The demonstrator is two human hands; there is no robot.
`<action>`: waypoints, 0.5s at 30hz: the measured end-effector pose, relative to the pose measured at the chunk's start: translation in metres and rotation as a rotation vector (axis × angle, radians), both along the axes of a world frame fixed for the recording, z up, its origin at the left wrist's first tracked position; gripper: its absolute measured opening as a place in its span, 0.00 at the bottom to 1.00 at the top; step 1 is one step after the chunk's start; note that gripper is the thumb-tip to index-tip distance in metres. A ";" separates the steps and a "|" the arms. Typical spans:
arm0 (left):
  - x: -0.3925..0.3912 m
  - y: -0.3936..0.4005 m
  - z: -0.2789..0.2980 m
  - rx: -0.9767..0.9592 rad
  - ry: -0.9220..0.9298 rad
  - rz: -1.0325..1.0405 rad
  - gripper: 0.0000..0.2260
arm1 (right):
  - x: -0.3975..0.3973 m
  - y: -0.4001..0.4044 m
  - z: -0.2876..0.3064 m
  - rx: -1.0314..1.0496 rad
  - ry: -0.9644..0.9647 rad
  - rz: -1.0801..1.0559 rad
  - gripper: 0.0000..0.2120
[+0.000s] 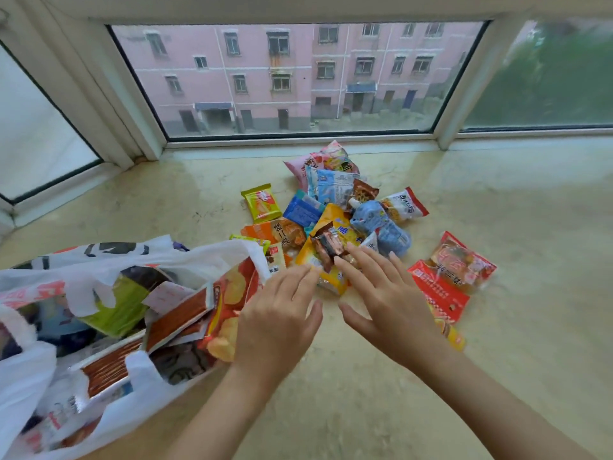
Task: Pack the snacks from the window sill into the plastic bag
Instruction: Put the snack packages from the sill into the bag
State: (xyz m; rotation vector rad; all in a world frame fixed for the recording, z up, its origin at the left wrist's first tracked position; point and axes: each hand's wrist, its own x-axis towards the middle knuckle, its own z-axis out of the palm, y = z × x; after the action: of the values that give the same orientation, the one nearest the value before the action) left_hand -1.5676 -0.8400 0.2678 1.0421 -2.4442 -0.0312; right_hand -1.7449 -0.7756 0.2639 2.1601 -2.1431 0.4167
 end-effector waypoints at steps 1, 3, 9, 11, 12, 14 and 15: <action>-0.008 0.001 -0.001 0.019 -0.016 -0.009 0.19 | -0.008 0.003 -0.001 0.000 0.001 -0.016 0.28; -0.022 0.002 -0.005 0.062 -0.065 -0.017 0.21 | -0.022 0.009 -0.003 0.009 0.006 -0.050 0.28; -0.054 -0.002 -0.021 0.157 -0.165 -0.010 0.27 | -0.053 0.019 -0.009 0.026 -0.033 -0.110 0.27; -0.063 -0.003 -0.027 0.163 -0.199 0.005 0.27 | -0.061 0.020 -0.009 0.024 -0.038 -0.124 0.27; -0.068 -0.003 -0.028 0.163 -0.213 0.011 0.27 | -0.065 0.020 -0.008 0.026 -0.039 -0.128 0.27; -0.079 -0.004 -0.033 0.171 -0.228 0.011 0.28 | -0.074 0.020 -0.008 0.038 -0.042 -0.131 0.27; -0.085 -0.005 -0.035 0.179 -0.230 0.009 0.29 | -0.078 0.020 -0.009 0.041 -0.039 -0.134 0.27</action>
State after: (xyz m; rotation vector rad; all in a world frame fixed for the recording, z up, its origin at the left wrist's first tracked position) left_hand -1.6529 -0.8452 0.2332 1.1919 -2.6837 -0.1360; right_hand -1.8232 -0.7559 0.2546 2.0283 -2.3206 0.4119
